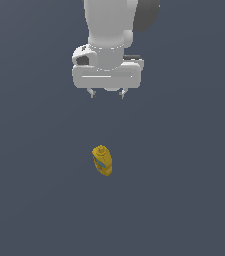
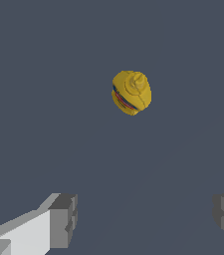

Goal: Pick up the object and move it to a goal position.

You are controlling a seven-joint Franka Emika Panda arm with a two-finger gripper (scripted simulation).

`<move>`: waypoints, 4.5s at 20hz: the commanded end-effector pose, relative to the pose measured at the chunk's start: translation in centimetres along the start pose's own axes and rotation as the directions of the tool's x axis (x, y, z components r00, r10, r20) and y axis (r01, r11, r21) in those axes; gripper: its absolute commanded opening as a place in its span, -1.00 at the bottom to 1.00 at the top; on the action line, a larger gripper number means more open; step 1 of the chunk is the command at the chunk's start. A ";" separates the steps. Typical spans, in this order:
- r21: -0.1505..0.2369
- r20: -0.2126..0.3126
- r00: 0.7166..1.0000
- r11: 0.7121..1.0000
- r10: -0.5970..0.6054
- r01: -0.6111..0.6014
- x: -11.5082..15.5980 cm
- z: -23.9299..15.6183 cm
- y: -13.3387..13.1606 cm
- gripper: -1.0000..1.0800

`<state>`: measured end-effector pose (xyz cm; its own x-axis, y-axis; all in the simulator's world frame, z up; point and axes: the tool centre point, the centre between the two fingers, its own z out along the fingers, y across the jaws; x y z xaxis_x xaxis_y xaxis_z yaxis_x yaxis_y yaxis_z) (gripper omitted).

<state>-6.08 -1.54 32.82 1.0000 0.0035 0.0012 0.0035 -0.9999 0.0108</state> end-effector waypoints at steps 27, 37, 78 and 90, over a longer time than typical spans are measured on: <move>-0.020 -0.019 0.989 0.989 -0.148 0.148 3.1 0.4 0.8 0.92; -0.016 -0.007 0.929 0.929 -0.369 0.369 7.2 4.0 1.4 0.92; 0.009 -0.006 0.751 0.751 -0.660 0.660 12.4 15.8 2.4 0.92; 0.009 -0.006 0.751 0.751 -0.660 0.660 12.5 15.8 2.4 -1.00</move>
<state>6.42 -4.11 17.02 0.7487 0.6629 -0.0004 0.6629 -0.7487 -0.0005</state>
